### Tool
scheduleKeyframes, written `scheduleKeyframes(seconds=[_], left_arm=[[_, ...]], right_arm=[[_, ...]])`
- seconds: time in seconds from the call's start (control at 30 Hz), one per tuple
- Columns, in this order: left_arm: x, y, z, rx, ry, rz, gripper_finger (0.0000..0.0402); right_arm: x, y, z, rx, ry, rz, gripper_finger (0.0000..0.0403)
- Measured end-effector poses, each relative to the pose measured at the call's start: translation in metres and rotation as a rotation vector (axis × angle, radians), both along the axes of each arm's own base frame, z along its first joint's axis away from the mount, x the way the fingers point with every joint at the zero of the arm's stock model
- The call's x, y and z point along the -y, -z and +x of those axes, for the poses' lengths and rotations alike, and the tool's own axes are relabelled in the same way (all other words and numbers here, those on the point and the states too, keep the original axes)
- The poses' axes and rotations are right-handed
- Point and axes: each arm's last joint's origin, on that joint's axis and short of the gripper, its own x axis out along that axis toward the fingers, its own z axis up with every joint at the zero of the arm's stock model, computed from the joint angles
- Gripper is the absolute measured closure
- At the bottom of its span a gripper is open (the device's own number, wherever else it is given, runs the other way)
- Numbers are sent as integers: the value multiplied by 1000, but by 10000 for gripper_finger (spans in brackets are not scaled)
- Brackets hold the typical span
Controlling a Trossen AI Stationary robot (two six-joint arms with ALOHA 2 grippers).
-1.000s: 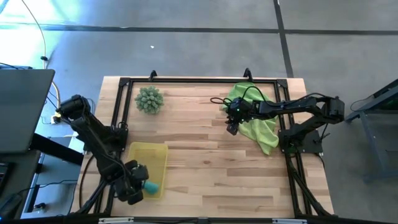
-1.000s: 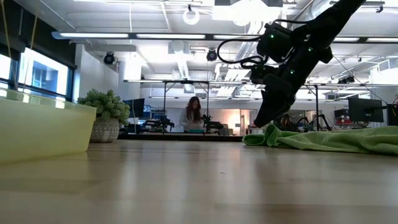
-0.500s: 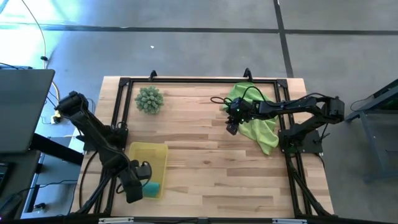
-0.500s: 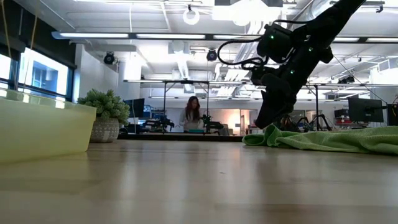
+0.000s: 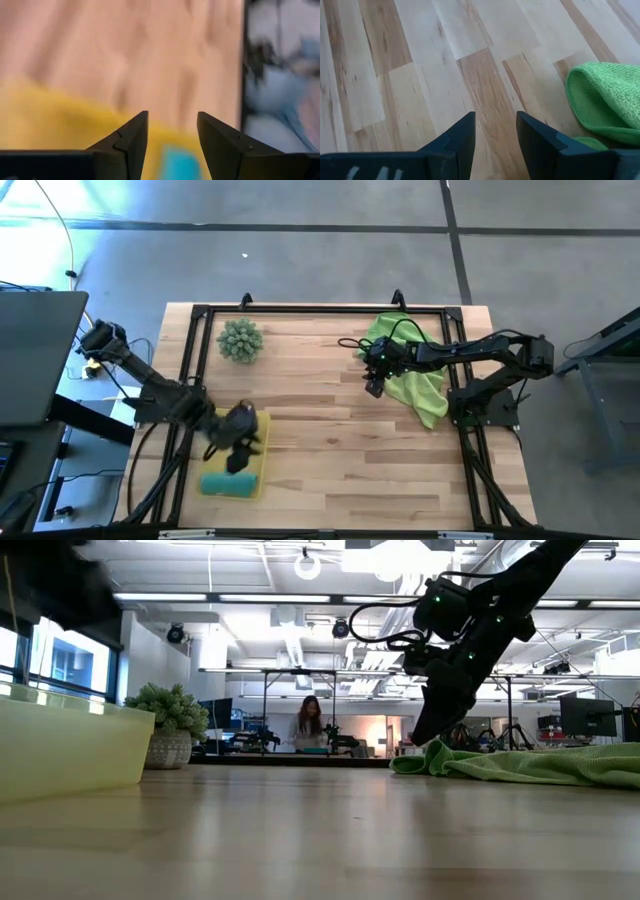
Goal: Roll microfiber towels into tight, uniform cylinder then place into a basket
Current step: Fold the light green towel
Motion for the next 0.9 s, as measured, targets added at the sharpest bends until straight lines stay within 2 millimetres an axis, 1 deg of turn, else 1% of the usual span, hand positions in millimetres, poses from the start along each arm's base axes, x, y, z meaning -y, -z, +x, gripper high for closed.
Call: scheduleKeyframes(seconds=[0.13,0.23,0.4,0.63,0.9], left_arm=[[-28,-4,17,97,-73,153,243],[-47,-3,27,115,-95,260,243],[-71,-7,43,193,-132,408,243],[-90,-6,67,299,-128,539,243],[-102,14,92,333,-194,536,243]], right_arm=[[0,0,0,2,0,-1,269],[0,0,0,6,0,-2,269],[0,0,0,6,0,-2,269],[0,-1,1,9,0,-2,269],[1,-4,5,73,16,-4,269]])
